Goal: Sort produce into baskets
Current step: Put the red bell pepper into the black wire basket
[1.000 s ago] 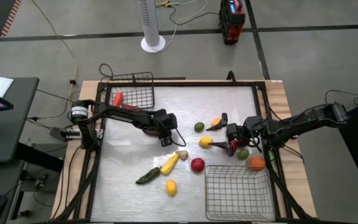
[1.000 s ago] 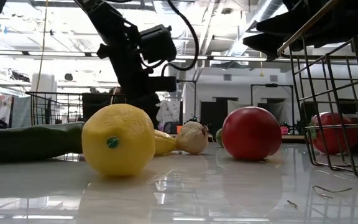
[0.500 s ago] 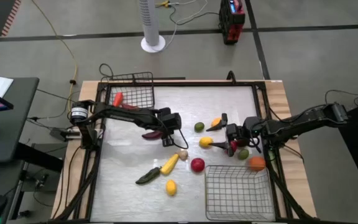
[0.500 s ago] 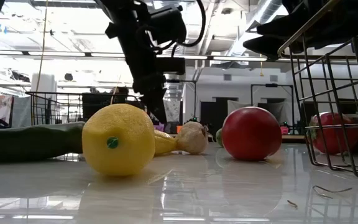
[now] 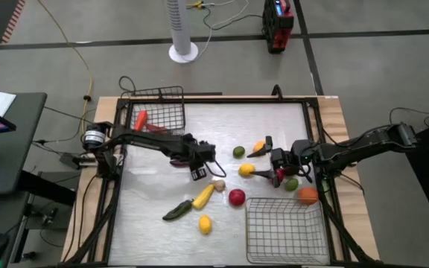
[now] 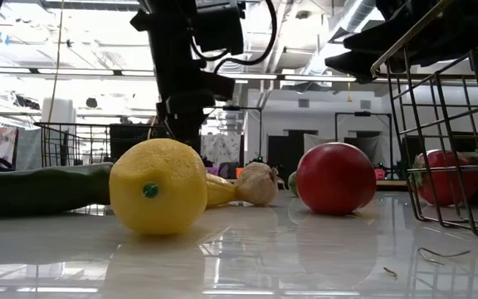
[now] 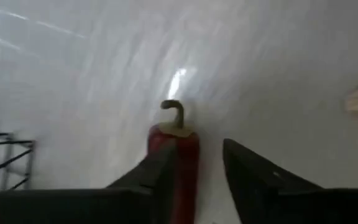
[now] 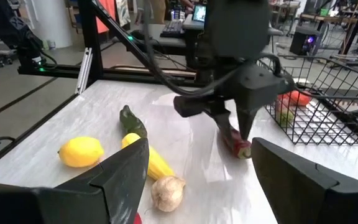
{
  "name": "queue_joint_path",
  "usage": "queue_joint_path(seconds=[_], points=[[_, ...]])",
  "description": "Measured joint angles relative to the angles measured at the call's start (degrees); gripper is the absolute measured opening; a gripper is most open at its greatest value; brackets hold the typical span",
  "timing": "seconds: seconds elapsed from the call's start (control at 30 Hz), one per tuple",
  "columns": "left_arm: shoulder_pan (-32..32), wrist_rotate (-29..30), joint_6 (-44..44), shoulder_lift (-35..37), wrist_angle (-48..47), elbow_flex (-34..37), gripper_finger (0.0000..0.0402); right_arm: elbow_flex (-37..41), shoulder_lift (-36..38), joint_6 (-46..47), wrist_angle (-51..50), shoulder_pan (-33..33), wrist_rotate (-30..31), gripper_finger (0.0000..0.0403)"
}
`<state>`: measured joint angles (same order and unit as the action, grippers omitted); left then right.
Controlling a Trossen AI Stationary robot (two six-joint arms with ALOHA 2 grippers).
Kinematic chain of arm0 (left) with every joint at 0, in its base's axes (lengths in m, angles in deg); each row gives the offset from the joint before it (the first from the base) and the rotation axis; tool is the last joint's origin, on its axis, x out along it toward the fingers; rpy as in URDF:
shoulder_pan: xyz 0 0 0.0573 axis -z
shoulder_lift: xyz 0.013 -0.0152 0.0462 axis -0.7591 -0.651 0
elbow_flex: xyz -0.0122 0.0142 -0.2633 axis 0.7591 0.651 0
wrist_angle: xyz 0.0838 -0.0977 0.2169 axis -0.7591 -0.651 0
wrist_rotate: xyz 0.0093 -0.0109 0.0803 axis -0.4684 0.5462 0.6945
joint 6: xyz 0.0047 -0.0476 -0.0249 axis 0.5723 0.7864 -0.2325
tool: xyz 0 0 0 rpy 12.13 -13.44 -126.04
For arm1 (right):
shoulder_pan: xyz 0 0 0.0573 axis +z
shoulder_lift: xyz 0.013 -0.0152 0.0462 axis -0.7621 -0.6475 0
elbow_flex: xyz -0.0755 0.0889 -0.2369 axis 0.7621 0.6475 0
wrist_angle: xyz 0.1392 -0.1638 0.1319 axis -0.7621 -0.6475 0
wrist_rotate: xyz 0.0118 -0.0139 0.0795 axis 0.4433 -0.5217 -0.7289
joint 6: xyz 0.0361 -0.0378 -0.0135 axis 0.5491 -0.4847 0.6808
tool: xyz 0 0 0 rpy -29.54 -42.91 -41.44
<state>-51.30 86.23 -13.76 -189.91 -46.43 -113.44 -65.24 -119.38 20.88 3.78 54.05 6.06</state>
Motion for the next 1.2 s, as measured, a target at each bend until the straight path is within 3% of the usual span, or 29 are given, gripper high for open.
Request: queue_joint_path(seconds=[0.1, 0.27, 0.57, 0.73, 1.0, 1.1, 1.2], points=[[1.3, 4.0, -0.2, 0.0, 0.2, 0.0, 0.0175, 0.0, 0.0, 0.1, 0.0, 0.0, 0.0, 0.0311], [1.4, 4.7, -2.9, 0.1, 2.6, 1.7, 0.0229, 0.0, 0.0, 0.5, 0.0, 1.0, 0.0, 0.0311], [-2.0, 1.2, -5.9, 0.1, 11.1, 10.3, 0.0248, 0.0, 0.0, 0.2, 0.0, 2.2, 0.0, 0.0311], [-2.8, -0.6, -5.7, 0.1, 13.0, 11.4, 0.0224, 0.0, 0.0, -0.2, 0.0, 2.2, 1.2, 0.0311], [-2.8, -1.4, -4.4, 0.2, 11.7, 10.5, 0.0124, 0.0, 0.0, -0.3, 0.0, 2.2, 1.4, 0.0311], [-2.8, -2.9, -4.0, 1.3, 9.5, 7.7, 0.0123, 0.0, 0.0, -0.4, 0.1, 2.2, 1.4, 0.0311], [-2.7, -0.3, -4.4, 4.5, 6.6, 4.5, 0.0123, 0.0, 0.0, -0.4, 0.2, 2.2, 1.5, 0.0311]])
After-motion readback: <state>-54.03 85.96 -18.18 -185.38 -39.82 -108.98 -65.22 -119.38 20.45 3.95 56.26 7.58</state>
